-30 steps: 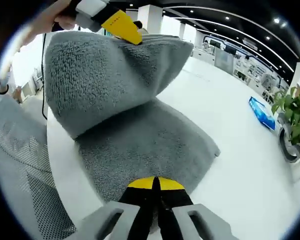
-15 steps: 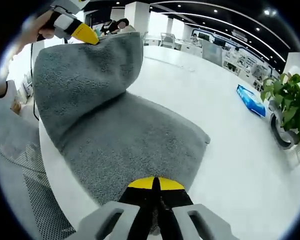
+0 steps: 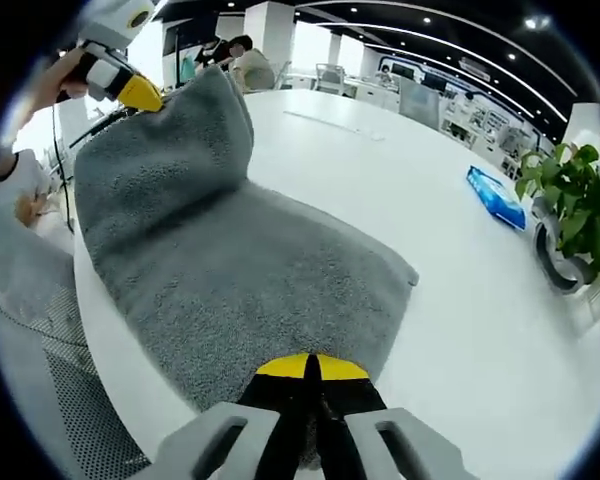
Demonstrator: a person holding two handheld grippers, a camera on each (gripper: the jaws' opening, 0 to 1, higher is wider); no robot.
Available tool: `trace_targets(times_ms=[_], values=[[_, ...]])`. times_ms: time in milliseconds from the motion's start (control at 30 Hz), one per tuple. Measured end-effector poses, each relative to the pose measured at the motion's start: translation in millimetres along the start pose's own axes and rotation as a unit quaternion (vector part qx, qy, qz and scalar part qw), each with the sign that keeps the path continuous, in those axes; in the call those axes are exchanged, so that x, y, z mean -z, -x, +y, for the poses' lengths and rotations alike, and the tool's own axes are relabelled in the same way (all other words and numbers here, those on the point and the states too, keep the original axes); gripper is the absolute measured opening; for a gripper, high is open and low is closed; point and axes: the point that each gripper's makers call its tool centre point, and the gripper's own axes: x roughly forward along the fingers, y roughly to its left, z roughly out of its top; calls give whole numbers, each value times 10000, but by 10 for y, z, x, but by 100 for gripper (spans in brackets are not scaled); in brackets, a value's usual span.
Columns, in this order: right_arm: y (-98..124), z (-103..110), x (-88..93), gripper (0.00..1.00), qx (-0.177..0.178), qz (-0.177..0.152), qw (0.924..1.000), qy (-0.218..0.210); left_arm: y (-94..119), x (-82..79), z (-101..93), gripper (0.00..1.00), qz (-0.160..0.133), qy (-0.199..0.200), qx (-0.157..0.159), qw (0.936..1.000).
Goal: Open the folded towel by lifting each exposed corner and separating the folded layers until the towel lies flat within the target outline without major curled edges
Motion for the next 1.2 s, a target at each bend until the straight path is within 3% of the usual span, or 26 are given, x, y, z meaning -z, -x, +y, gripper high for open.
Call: trace_targets(times_ms=[200, 367, 600, 733, 933, 1100, 1200], values=[[20, -11, 27, 0, 51, 28, 10000, -14, 101, 243, 218, 3, 78, 276, -242, 9993], [23, -9, 29, 0, 88, 35, 10000, 23, 127, 375, 305, 3, 39, 586, -251, 9980], [22, -3, 31, 0, 116, -12, 9999, 93, 68, 559, 401, 2, 71, 693, -422, 9967], [15, 12, 29, 0, 230, 38, 9991, 356, -2, 662, 465, 3, 75, 676, -564, 9961], [7, 24, 28, 0, 424, 99, 9966, 703, -140, 829, 585, 3, 152, 443, -820, 9955], [8, 25, 26, 0, 586, 136, 9928, 1038, -234, 928, 675, 3, 128, -210, -1120, 9934], [4, 27, 18, 0, 772, 241, 9846, 1550, -285, 988, 695, 4, 152, -676, -1253, 9897]])
